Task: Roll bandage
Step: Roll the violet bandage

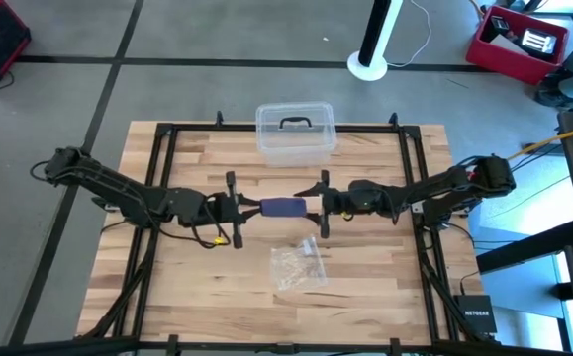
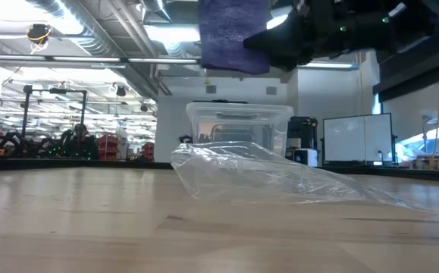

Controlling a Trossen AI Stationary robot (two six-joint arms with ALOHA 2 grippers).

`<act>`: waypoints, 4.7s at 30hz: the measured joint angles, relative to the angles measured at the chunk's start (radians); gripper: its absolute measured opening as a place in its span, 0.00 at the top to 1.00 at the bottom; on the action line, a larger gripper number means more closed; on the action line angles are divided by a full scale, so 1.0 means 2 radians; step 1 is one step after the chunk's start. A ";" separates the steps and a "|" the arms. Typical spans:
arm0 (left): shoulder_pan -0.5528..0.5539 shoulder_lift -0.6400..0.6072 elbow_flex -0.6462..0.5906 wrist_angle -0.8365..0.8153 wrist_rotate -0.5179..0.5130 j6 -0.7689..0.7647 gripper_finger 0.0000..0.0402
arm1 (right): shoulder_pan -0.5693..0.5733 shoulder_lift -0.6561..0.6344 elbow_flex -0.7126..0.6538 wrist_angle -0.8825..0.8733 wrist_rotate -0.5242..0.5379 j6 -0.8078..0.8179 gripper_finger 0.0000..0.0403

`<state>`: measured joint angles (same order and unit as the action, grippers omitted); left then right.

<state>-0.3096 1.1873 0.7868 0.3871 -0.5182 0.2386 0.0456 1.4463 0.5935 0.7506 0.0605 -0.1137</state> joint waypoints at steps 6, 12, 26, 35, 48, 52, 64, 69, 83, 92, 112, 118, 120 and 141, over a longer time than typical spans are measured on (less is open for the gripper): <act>0.000 0.000 0.000 0.002 0.027 -0.010 0.99 | 0.000 -0.001 0.003 0.000 0.009 -0.042 0.84; 0.002 0.000 0.000 0.015 0.135 -0.027 0.99 | 0.000 -0.001 0.003 0.001 0.060 -0.078 0.96; -0.004 0.000 -0.001 0.096 0.036 0.043 0.99 | 0.007 -0.001 0.003 -0.013 0.087 -0.051 0.99; 0.008 0.000 0.000 0.076 0.023 0.040 0.99 | 0.006 -0.001 0.016 -0.013 0.075 0.069 0.77; 0.007 0.000 0.000 0.076 0.023 0.044 0.99 | 0.006 -0.057 0.045 -0.184 0.050 0.036 0.38; 0.007 0.000 0.000 0.075 0.023 0.041 0.99 | 0.006 -0.037 0.045 -0.161 0.031 0.030 0.45; 0.007 0.000 0.000 0.083 0.023 0.039 0.99 | 0.006 0.003 0.045 -0.068 0.015 -0.002 0.70; 0.007 -0.003 0.000 0.109 0.041 0.040 0.99 | 0.015 0.003 0.045 -0.077 0.008 -0.017 0.96; 0.008 -0.004 0.000 0.136 0.006 0.083 0.99 | 0.118 0.002 0.045 -0.031 0.076 -0.035 0.99; 0.015 -0.004 0.000 0.136 0.001 0.119 0.99 | 0.174 0.002 0.105 -0.063 0.098 -0.072 1.00; 0.006 0.003 -0.021 0.111 -0.005 0.160 0.99 | 0.192 0.002 0.284 -0.224 0.148 -0.203 1.00; -0.018 0.013 -0.021 0.098 -0.007 0.171 0.99 | 0.152 0.002 0.316 -0.262 0.152 -0.206 1.00; -0.023 0.022 -0.021 0.102 -0.007 0.171 0.99 | 0.140 0.002 0.322 -0.266 0.151 -0.205 1.00; -0.048 0.035 -0.021 0.090 -0.030 0.242 0.99 | 0.052 0.002 0.327 -0.449 0.130 0.091 0.88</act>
<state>-0.4057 1.2572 0.7443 0.5677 -0.5792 0.7225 0.1498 1.4506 1.2476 -0.1480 0.3204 0.0679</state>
